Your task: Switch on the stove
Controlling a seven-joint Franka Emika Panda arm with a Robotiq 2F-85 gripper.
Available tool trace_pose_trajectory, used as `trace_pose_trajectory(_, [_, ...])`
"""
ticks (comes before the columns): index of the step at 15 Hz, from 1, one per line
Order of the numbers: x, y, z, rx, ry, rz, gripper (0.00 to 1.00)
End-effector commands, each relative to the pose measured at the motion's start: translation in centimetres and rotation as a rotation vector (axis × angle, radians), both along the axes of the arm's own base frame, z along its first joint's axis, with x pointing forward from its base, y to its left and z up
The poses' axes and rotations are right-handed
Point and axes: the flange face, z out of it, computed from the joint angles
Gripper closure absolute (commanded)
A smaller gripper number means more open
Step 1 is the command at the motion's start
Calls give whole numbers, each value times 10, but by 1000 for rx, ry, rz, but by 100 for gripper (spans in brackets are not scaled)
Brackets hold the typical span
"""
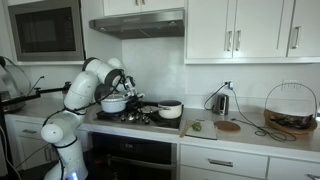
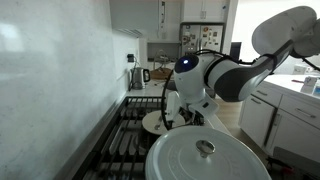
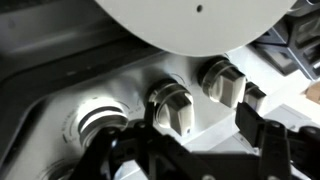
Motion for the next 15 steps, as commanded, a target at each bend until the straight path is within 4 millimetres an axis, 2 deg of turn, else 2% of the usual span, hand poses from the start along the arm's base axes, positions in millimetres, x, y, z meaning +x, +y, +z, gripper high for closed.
trace_pose_trajectory(1, [25, -36, -8, -46, -1, 29, 0])
trace_pose_trajectory(4, [35, -39, 4, -5, 64, 14, 0])
trace_pose_trajectory(5, [49, -46, 17, 18, 99, 5, 0])
trace_pose_trajectory(6, [44, -42, 10, 39, 133, -33, 0])
trace_pose_trajectory(7, [53, -43, 17, 61, 159, -58, 0])
trace_pose_trajectory(10, [74, -53, 45, 108, 228, -125, 0])
trace_pose_trajectory(15, [116, -89, 92, 226, 317, -258, 0])
